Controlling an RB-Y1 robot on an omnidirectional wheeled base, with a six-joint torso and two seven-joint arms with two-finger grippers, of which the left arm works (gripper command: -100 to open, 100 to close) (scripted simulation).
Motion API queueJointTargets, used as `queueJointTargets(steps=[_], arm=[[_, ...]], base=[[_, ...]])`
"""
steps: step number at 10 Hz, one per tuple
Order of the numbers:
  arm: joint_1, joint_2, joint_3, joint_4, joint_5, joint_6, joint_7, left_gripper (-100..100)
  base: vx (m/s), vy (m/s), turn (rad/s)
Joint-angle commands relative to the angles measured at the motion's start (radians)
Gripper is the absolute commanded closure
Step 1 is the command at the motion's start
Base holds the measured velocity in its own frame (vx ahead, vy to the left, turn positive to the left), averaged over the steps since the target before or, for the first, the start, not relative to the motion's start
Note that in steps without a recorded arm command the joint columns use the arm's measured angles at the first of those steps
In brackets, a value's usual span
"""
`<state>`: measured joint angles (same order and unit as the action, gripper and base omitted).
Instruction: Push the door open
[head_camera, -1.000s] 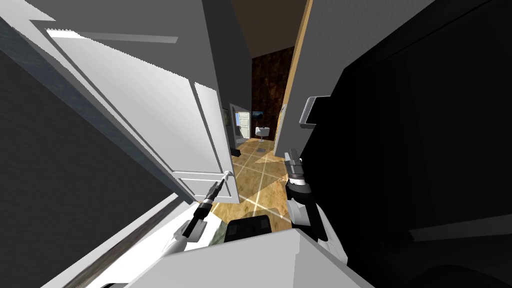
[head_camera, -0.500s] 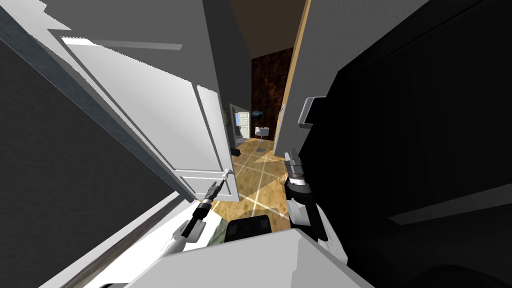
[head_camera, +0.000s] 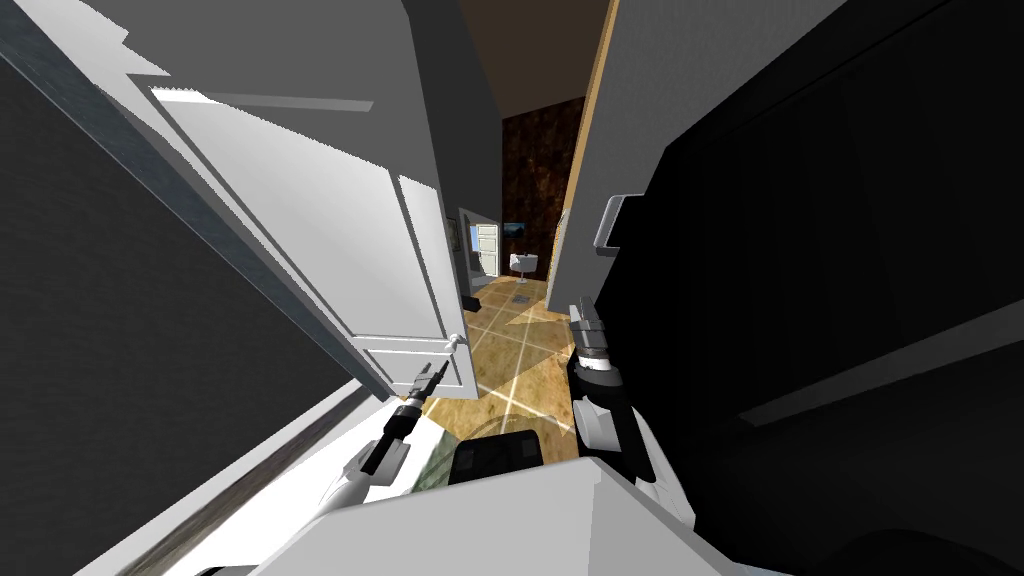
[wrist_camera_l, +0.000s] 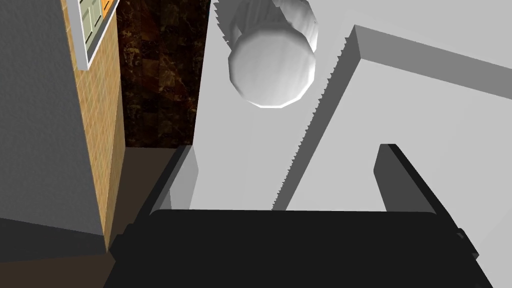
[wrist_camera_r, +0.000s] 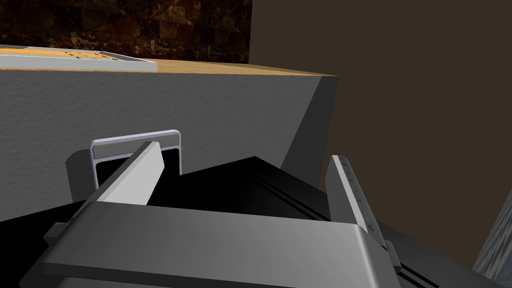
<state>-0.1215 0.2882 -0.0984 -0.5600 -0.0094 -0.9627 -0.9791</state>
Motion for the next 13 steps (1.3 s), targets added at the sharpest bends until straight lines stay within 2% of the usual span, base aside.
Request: queueJointTargets(steps=[1, 8, 10, 11, 13], arm=[[-0.002, 0.002, 0.002, 0.008, -0.003, -0.002, -0.037, -100], [-0.007, 0.013, 0.013, 0.023, -0.022, 0.015, -0.227, -100], [-0.007, 0.015, 0.015, 0.026, -0.025, 0.017, -0.258, -100], [-0.008, 0.014, 0.015, 0.027, -0.024, 0.015, -0.247, -100], [-0.01, 0.01, 0.019, 0.029, -0.021, 0.017, -0.257, -100]], base=[[-0.06, -0.011, -0.002], [-0.063, -0.015, -0.005], [-0.058, -0.013, -0.002], [-0.022, -0.005, 0.0], [0.144, -0.017, -0.033]])
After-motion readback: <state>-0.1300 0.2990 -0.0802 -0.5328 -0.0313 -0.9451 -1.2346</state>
